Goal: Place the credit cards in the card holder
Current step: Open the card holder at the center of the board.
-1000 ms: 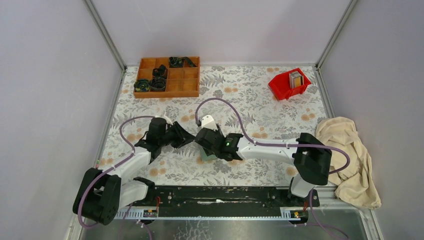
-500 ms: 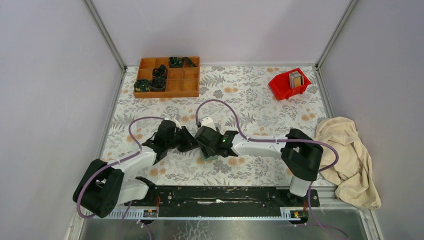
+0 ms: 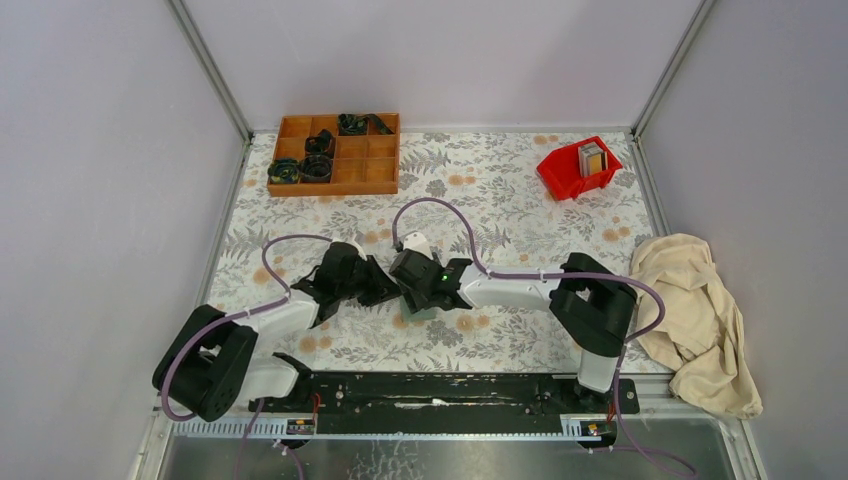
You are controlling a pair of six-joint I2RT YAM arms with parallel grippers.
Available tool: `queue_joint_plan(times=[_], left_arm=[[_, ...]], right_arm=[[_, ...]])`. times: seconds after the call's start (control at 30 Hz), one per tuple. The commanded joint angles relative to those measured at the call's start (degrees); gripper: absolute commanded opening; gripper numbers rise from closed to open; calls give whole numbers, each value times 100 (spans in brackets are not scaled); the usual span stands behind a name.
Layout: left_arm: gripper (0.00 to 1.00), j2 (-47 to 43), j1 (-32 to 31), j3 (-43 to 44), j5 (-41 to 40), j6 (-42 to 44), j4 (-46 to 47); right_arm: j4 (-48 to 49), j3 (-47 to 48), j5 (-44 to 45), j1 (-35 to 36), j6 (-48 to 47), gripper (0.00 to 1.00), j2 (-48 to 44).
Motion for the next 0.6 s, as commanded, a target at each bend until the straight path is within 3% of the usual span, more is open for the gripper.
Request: queue_joint_plan(times=[0.0,0.57], left_arm=[[20,106,-48,-21,-193,62,417],[18,774,-408,114,-448,-10,464]], right_arm=[[209,294,134,-69,-115,60,40],[-4,395,391,-105,-307,59,410]])
